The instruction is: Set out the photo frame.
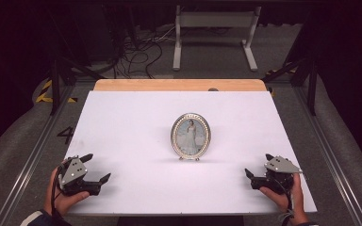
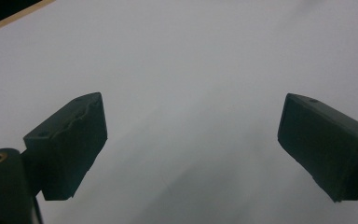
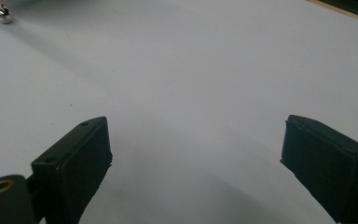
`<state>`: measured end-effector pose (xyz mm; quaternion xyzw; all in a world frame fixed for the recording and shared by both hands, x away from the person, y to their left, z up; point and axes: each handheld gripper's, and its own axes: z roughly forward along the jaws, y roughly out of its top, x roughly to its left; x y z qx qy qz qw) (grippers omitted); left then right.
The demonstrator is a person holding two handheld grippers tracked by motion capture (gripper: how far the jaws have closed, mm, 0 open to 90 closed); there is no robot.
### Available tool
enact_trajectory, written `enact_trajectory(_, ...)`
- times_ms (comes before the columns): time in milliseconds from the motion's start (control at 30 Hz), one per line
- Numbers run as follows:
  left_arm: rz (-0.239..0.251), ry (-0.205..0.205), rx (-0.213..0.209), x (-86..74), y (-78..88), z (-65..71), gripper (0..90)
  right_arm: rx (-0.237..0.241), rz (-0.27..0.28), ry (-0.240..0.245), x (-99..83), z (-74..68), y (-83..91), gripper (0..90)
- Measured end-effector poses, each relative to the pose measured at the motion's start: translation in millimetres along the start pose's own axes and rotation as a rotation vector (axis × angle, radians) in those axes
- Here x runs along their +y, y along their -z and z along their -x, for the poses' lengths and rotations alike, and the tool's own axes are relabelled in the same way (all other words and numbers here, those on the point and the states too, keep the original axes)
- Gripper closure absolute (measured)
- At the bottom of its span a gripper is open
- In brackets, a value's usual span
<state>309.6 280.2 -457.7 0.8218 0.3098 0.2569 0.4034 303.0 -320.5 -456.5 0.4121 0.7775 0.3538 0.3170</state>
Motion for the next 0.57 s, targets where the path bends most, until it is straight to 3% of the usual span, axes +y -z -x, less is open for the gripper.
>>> enact_trajectory(567, -0.01, 0.002, 0.01, 0.3, -1.2, -0.2, 9.7, 0.002, 0.013, -0.008, -0.7, 1.4, 2.4, 8.4)
